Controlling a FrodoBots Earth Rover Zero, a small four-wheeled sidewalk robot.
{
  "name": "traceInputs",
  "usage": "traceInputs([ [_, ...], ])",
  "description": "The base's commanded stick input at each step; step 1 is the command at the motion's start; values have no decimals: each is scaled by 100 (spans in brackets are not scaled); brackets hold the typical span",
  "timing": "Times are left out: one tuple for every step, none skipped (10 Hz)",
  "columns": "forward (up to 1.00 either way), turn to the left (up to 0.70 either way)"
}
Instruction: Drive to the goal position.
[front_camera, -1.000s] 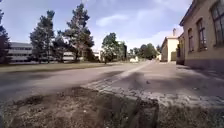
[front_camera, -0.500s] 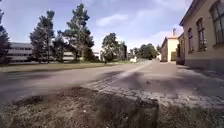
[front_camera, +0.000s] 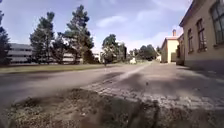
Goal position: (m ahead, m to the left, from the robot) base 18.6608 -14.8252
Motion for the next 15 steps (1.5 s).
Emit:
traceInputs([
  [45, -11],
  [45, -27],
  [45, -27],
  [45, -27],
  [45, -27],
  [45, -27],
  [45, -27],
  [45, -27],
  [45, -27],
  [45, -19],
  [45, -19],
  [45, -19],
  [45, -21],
  [45, -26],
  [45, -27],
])
